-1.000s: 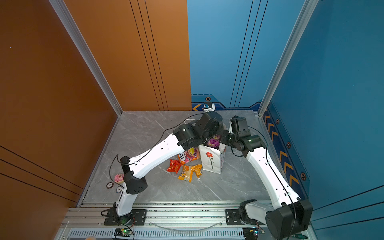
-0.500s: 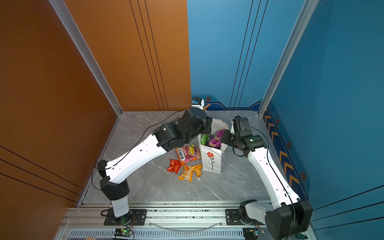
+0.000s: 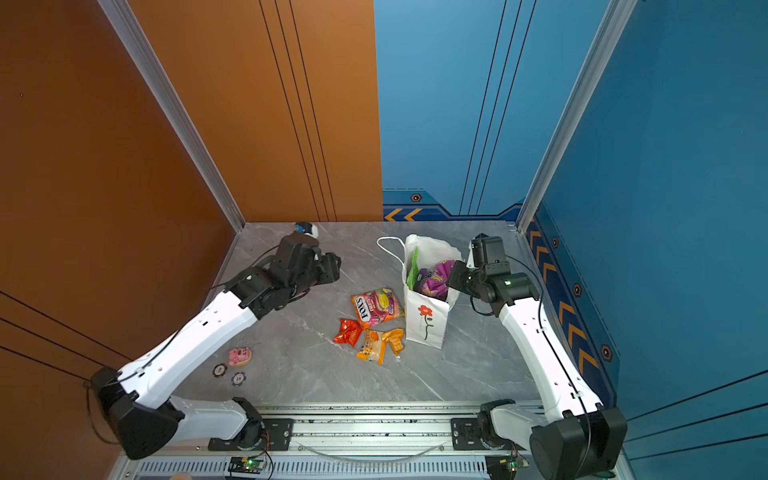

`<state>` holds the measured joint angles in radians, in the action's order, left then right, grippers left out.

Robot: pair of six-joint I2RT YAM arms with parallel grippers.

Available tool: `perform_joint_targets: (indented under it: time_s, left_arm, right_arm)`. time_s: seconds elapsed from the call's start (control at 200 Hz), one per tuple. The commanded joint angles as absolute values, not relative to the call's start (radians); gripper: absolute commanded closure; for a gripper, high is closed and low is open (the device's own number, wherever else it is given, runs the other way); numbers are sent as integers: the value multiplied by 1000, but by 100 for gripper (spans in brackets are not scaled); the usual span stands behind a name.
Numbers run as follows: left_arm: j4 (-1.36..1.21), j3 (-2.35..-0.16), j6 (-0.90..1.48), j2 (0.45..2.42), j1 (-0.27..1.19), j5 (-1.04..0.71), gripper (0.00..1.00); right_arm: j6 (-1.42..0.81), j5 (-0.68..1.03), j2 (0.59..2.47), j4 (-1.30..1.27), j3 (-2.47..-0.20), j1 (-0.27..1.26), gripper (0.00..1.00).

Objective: Place the snacks into the paper bag
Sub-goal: 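Move the left gripper out of the bag over the orange Fox's Fruits bag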

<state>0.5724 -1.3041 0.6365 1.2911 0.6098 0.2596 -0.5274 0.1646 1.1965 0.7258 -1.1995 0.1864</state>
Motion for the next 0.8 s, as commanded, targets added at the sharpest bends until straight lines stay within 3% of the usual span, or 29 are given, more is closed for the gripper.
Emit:
perform_joint_targets:
  time_s: [0.0, 0.29, 0.796]
  left_arm:
    - [515, -1212, 694, 1230, 543, 131, 38]
    - [389, -1037, 776, 1269, 409, -124, 31]
    - [320, -1023, 830, 1546, 490, -204, 31]
  right_arm:
    - [-503, 180, 1175, 713, -1234, 178, 93]
    - [-525, 177, 1170, 693, -1197, 179, 93]
    - [-528, 173, 1155, 699, -1165, 181, 93]
